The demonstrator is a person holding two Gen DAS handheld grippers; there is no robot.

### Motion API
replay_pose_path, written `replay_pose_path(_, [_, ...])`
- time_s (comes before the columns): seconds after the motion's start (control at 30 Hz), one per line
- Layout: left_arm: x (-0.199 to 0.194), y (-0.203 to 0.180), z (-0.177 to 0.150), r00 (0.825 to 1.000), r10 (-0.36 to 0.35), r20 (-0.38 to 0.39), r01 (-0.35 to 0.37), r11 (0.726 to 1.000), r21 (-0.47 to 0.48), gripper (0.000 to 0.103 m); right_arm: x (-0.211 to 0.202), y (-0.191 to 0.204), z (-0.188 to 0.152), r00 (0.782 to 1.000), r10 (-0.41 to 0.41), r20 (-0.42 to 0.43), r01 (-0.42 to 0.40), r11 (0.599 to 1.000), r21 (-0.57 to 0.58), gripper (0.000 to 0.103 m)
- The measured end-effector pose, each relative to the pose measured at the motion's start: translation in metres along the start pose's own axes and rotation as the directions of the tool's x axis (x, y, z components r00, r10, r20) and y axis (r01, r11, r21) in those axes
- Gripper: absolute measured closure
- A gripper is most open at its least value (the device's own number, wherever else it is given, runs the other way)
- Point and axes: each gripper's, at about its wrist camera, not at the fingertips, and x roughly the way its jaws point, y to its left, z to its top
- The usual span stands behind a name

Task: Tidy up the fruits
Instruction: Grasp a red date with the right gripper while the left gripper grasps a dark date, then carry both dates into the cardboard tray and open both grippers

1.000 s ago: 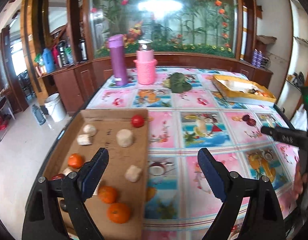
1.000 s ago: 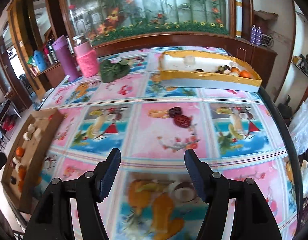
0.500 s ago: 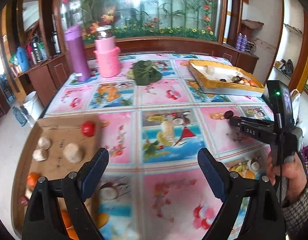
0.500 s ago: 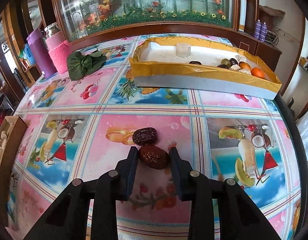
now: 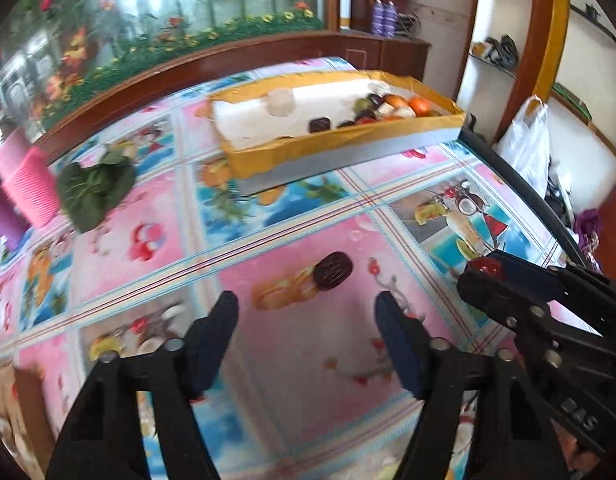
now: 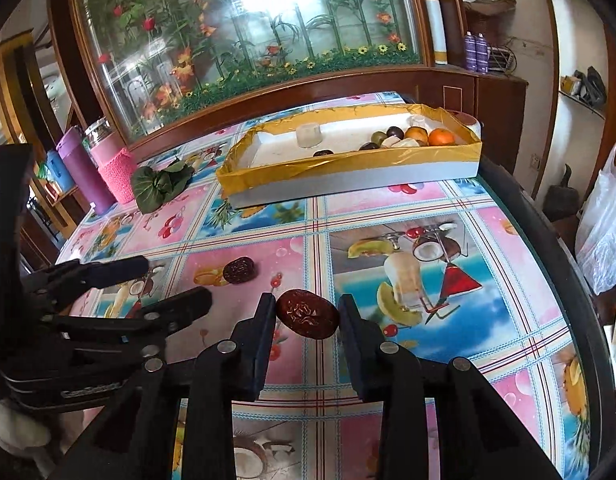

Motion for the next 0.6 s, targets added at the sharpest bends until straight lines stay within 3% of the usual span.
replay_pose_path(0.1, [0.019,-0.007,0.007,1.0,0.002,-0.018,-0.001,1.0,0.027,0.04,-0.001,-0.009,0.002,1.0,0.023,-0.002,-0.023,0.999,0.047,0.069])
replay_pose_path(0.17, [0.029,-0.009,0.011,0.999,-0.005,-0.034,0.006,0.999,0.034,0.048,-0.002,-0.011,0.004,1.0,0.027,0.002,-0.027,0.998,0.06,0.069])
replay_pose_path(0.27, [0.034,-0.007,0.013,0.999,-0.014,-0.035,0.015,1.0,0.017,0.064,-0.002,-0.011,0.004,1.0,0.014,0.003,-0.014,0.998,0.059,0.069])
replay_pose_path(0.3, [0.034,-0.006,0.014,0.999,-0.01,-0.033,0.01,1.0,0.01,0.077,-0.002,-0.011,0.004,1.0,0.008,0.004,-0.009,0.998,0.059,0.069])
replay_pose_path(0.6, [-0.007,0.017,-0.008,1.0,-0.015,0.003,0.015,0.997,-0.08,0.079,-0.001,-0.013,0.002,0.999,-0.03,0.01,0.03,0.998,0.057,0.069])
